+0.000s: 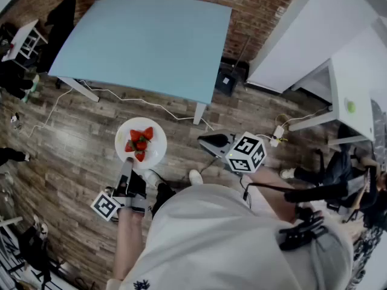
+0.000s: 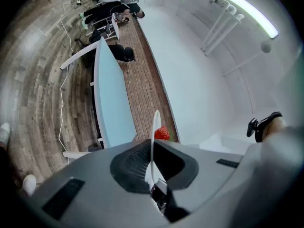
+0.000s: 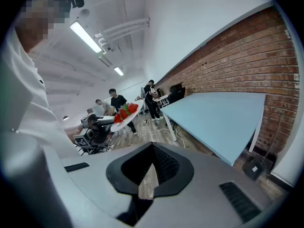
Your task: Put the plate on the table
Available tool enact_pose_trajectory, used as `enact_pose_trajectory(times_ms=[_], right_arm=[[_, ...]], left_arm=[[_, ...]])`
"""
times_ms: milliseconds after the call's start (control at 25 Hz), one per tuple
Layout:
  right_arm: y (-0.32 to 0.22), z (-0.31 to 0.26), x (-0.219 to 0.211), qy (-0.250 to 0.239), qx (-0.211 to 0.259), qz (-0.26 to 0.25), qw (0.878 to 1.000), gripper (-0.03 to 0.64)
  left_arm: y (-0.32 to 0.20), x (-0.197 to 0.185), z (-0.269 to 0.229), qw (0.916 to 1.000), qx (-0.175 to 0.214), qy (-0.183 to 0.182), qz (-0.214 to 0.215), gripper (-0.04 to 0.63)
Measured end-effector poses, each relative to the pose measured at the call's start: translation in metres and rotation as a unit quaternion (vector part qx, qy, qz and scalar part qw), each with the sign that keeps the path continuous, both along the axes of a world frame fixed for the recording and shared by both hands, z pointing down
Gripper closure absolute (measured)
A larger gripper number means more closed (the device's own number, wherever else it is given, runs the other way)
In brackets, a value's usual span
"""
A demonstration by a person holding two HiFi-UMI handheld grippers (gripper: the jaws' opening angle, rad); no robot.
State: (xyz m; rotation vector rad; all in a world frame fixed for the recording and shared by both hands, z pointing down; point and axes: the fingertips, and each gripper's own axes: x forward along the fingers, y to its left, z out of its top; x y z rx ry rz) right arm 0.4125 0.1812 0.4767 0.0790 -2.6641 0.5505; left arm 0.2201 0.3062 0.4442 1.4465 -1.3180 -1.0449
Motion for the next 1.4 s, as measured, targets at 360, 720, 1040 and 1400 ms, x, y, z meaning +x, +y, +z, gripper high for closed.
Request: enact_pose_trajectory(times_ms=[360, 720, 1040, 1400], right_arm=[[-0.011, -0.006, 0.04, -0.008, 0.028, -0.009, 1.0, 0.609], [-0.013, -0.027, 0.033, -0.072, 0.052, -0.02, 0.996, 0.565], [-0.001, -0.026, -0.027, -0.074, 0.074, -0.029, 0.994, 0.537], [0.031, -0.043, -0.157, -0.085, 0.076, -0.042, 0.993, 0.537]], left_arm=[[-0.012, 0.042, -0.008, 0.9997, -0.004, -0.024, 0.002, 0.584], [-0.008, 0.044, -0.012, 0.9993, -0.01, -0.034, -0.011, 0.583], [0.012, -0.013, 0.0, 0.999, -0.017, -0.023, -0.034, 0.584], [0.038, -0.124, 0.002, 0.9992, 0.007, 0.007, -0.038, 0.584]])
